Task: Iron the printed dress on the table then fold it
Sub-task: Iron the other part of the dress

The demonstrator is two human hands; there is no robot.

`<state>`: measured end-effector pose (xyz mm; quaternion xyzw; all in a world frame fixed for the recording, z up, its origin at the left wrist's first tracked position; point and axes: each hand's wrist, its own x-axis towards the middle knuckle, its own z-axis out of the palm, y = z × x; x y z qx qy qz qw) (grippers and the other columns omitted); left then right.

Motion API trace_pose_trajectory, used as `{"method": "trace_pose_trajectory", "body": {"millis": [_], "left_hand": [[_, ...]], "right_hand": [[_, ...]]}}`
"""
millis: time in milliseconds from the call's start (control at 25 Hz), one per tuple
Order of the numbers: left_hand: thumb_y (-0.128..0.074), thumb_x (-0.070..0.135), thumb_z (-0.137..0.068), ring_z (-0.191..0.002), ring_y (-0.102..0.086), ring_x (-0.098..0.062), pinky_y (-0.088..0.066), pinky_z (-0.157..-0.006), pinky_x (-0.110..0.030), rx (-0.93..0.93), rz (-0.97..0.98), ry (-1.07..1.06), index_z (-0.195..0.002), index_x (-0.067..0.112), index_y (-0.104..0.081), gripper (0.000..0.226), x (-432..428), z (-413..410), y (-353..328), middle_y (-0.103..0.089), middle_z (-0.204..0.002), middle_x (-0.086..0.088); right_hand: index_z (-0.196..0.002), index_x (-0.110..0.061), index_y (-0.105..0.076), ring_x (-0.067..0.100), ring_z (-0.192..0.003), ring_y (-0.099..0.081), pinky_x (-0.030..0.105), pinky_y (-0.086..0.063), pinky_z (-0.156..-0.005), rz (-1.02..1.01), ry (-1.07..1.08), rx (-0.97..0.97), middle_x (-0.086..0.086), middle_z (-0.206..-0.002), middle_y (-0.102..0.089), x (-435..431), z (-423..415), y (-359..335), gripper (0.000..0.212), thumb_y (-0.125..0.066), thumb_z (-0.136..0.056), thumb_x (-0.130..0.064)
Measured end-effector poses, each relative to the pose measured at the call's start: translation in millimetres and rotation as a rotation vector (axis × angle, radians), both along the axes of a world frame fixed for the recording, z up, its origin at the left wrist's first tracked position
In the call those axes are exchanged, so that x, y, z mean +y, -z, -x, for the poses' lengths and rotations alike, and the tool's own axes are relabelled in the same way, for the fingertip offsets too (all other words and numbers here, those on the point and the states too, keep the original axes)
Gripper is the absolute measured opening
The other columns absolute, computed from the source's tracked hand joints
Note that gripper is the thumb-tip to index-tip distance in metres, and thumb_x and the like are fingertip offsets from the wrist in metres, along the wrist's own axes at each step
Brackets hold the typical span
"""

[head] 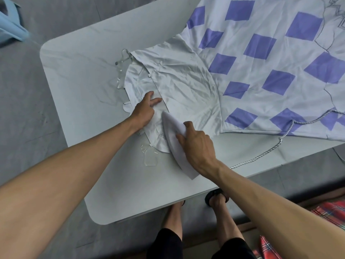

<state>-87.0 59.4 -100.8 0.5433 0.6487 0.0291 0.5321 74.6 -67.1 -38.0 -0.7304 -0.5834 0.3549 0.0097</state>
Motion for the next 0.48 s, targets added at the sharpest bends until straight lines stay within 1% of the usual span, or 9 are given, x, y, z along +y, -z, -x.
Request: {"method": "trace_pose_trajectory", "body": {"millis": [40, 80, 120, 200, 280, 320, 400, 480], "left_hand": [[-0.029, -0.016, -0.079, -0.115, -0.049, -0.009, -0.038, -0.058, -0.011, 0.01, -0.019, 0.021, -0.15, 0.019, -0.023, 0.08, -1.1, 1.2, -1.6, -0.049, -0.144, 0.011], [-0.03, -0.015, -0.079, -0.117, -0.05, -0.01, -0.039, -0.061, -0.014, 0.025, -0.044, 0.059, -0.15, 0.021, -0.024, 0.08, -3.0, 1.7, -3.5, -0.047, -0.146, 0.011], [-0.031, -0.014, -0.079, -0.122, -0.049, -0.013, -0.04, -0.068, -0.017, 0.048, -0.073, 0.108, -0.15, 0.024, -0.024, 0.081, -5.3, 1.5, -5.7, -0.044, -0.148, 0.012], [-0.033, -0.01, -0.08, -0.133, -0.043, -0.019, -0.041, -0.089, -0.025, 0.105, -0.127, 0.233, -0.151, 0.028, -0.022, 0.081, -10.3, -0.3, -9.6, -0.037, -0.153, 0.009], [-0.035, -0.01, -0.081, -0.141, -0.032, -0.02, -0.031, -0.108, -0.03, 0.17, -0.177, 0.392, -0.152, 0.028, -0.021, 0.082, -15.5, -2.3, -9.7, -0.027, -0.158, 0.005], [-0.036, -0.011, -0.08, -0.144, -0.026, -0.019, -0.025, -0.113, -0.029, 0.2, -0.203, 0.46, -0.153, 0.026, -0.021, 0.083, -17.2, -2.3, -8.9, -0.022, -0.16, 0.003], [-0.038, -0.012, -0.08, -0.148, -0.018, -0.016, -0.017, -0.116, -0.027, 0.233, -0.242, 0.533, -0.154, 0.023, -0.022, 0.083, -19.3, -0.6, -5.4, -0.017, -0.161, 0.002], [-0.038, -0.012, -0.081, -0.148, -0.013, -0.013, -0.014, -0.117, -0.026, 0.238, -0.238, 0.539, -0.154, 0.021, -0.022, 0.081, -19.2, 1.6, -1.1, -0.016, -0.162, 0.003]], "right_hand": [[-0.125, -0.014, -0.04, 0.039, -0.086, -0.06, 0.037, -0.034, -0.063, -0.024, 0.005, -0.012, 0.016, -0.095, -0.065, 2.5, -7.5, -4.3, 0.035, -0.04, -0.1, -0.039], [-0.126, -0.015, -0.039, 0.039, -0.086, -0.06, 0.038, -0.036, -0.064, -0.053, 0.017, -0.036, 0.016, -0.095, -0.065, 6.4, -16.6, -6.9, 0.036, -0.04, -0.1, -0.04], [-0.127, -0.015, -0.039, 0.039, -0.087, -0.061, 0.038, -0.037, -0.065, -0.084, 0.036, -0.071, 0.017, -0.096, -0.066, 12.3, -27.3, -8.6, 0.037, -0.04, -0.1, -0.04], [-0.128, -0.014, -0.039, 0.04, -0.09, -0.061, 0.039, -0.036, -0.067, -0.122, 0.1, -0.153, 0.019, -0.098, -0.066, 26.5, -51.1, -7.4, 0.038, -0.041, -0.099, -0.039], [-0.127, -0.012, -0.04, 0.042, -0.092, -0.06, 0.039, -0.035, -0.068, -0.125, 0.156, -0.214, 0.021, -0.101, -0.065, 38.5, -71.6, -1.7, 0.038, -0.042, -0.099, -0.038], [-0.126, -0.011, -0.041, 0.042, -0.092, -0.059, 0.039, -0.035, -0.069, -0.121, 0.167, -0.228, 0.021, -0.101, -0.065, 41.9, -76.9, 2.7, 0.038, -0.041, -0.099, -0.037], [-0.126, -0.01, -0.04, 0.041, -0.091, -0.059, 0.038, -0.034, -0.068, -0.106, 0.151, -0.238, 0.02, -0.102, -0.065, 42.4, -76.9, 9.9, 0.037, -0.04, -0.099, -0.036], [-0.128, -0.011, -0.039, 0.041, -0.09, -0.06, 0.037, -0.034, -0.067, -0.105, 0.124, -0.226, 0.02, -0.102, -0.065, 38.4, -65.1, 14.7, 0.037, -0.04, -0.1, -0.035]]}}
